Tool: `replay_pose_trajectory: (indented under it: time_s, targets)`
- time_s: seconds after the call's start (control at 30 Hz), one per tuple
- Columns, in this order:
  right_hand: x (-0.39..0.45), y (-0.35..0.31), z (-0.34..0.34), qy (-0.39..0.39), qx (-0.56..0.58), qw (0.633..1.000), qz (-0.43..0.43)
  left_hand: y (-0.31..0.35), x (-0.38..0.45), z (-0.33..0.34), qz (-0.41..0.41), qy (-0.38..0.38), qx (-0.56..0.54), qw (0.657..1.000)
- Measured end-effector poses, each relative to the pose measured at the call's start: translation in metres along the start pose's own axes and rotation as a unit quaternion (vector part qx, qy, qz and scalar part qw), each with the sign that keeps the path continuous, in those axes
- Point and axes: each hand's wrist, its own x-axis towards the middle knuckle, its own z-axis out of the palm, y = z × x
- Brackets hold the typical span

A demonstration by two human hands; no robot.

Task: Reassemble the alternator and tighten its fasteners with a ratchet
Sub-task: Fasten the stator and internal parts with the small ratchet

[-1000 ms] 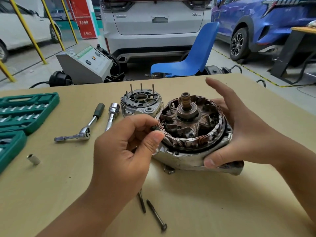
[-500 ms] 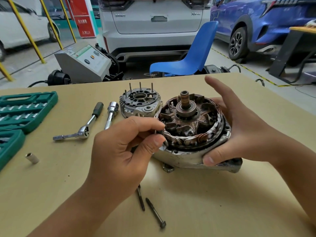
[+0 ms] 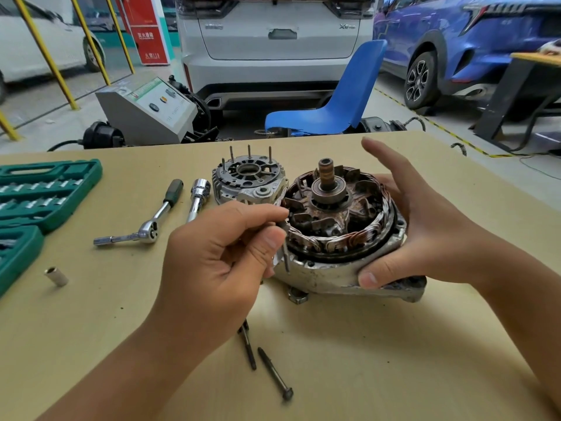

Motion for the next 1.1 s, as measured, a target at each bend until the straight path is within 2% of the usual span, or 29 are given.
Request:
replay_pose_trajectory:
  time_s: [0.27,0.5,0.63,1.1]
  targets:
    - [0.0001,0.0005,0.0003,-0.001,-0.001,1.000,0.000,0.0036,-0.0033,0.0057,-0.018,0.022,0.004,1.000]
    - [0.0001,0.0001,0.0000,-0.004,0.001,1.000,-0.002,-0.0024,-0.0014,0.0039,-0.034,0.027,0.063,0.997]
    - [-0.0002,0.0006,-0.0004,-0.003,0.000,1.000,0.000,-0.0033,-0.0024,0.0046,-0.057,0.025,0.036,0.997]
    - [-0.0014,-0.0009,-0.0006,-0.004,-0.006,1.000,-0.003,0.0041,-0.0014,0.0080,0.017,0.026,0.073,0.997]
